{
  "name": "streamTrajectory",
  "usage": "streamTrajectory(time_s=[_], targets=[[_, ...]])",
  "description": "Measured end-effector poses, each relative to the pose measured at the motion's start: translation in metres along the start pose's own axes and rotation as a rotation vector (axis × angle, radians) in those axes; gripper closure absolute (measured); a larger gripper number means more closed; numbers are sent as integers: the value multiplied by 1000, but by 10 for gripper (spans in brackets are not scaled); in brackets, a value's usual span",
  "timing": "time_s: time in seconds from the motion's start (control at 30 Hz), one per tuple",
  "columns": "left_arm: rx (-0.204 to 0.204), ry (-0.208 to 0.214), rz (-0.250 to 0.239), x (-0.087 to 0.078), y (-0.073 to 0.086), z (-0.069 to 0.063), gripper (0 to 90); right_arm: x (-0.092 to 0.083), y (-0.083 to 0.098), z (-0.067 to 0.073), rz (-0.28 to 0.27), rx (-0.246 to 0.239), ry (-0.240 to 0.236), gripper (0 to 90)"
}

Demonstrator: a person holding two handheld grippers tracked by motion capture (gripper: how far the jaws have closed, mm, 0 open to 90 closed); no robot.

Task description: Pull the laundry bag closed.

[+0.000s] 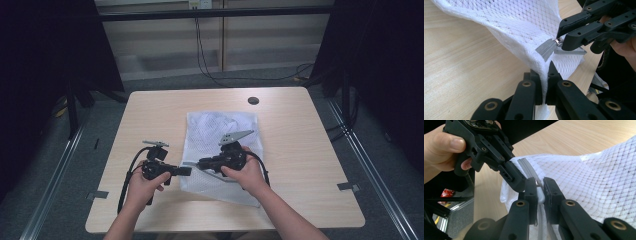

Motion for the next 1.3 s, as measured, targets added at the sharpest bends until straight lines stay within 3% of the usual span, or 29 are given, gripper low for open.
streamTrajectory(time_s=[1.3], targets=[[-10,7,-8,-1,-1,0,882,-14,8,-8,5,3,8,824]])
Point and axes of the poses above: each handheld gripper's, and its own axes: x roughly forward along the jaws, y roughly out of its underside, z roughly to its left, the point moved 2 cm from there along x, roughly forward along the jaws, and after that the axes turned 7 degrees about y, right-handed, at the moved point
